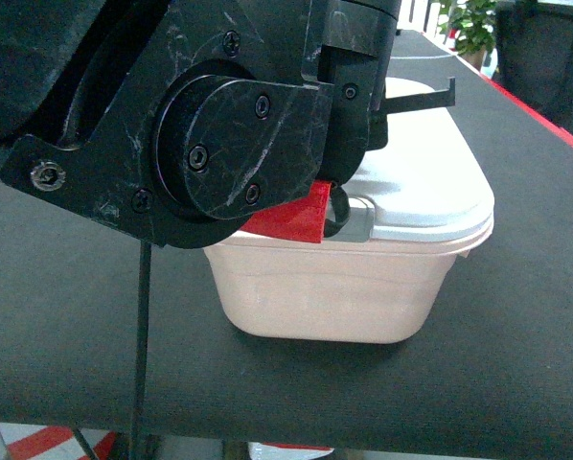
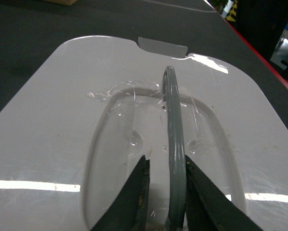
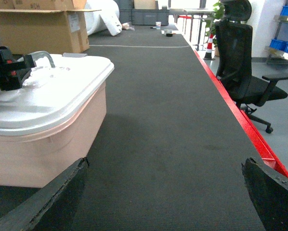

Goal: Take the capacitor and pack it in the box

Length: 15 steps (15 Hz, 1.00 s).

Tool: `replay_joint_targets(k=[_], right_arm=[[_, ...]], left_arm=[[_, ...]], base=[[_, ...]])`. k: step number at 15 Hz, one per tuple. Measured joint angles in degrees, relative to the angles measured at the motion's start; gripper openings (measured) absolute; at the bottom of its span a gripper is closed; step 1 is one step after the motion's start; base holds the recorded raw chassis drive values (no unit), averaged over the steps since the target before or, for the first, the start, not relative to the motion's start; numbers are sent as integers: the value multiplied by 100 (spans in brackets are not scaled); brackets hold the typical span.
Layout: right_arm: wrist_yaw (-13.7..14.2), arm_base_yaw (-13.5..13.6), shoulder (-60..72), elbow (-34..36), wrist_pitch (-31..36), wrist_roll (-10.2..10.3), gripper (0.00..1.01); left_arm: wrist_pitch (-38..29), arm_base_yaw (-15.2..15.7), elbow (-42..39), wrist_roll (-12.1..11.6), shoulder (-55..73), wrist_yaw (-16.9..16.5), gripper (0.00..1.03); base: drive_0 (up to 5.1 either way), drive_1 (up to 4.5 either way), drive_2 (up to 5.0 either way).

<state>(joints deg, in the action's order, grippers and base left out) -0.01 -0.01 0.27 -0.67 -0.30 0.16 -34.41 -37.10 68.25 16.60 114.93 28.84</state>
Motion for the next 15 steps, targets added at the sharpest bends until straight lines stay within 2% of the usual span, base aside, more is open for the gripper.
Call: replay_joint_targets(k=[4,7,12,14,15], right_arm=[[0,0,0,0,-2,0,98],[0,0,0,0,0,-2,98],[0,0,0,0,0,0,98],[0,0,0,0,-2,-2,98],[0,0,0,0,0,0,98]], left_arm=[[-326,90,0,-39,-2,-57,62],[-455,361,-46,-35,-186,-129,96],[-767,960,-402,-57,-684,-221,98],[-1180,1440,-922,-317,-1086,-304,98],[-1438,1792,-1351,-435,-1460,-387,98]], base=[[0,0,0],[0,0,0],[0,0,0],[0,0,0],[0,0,0]])
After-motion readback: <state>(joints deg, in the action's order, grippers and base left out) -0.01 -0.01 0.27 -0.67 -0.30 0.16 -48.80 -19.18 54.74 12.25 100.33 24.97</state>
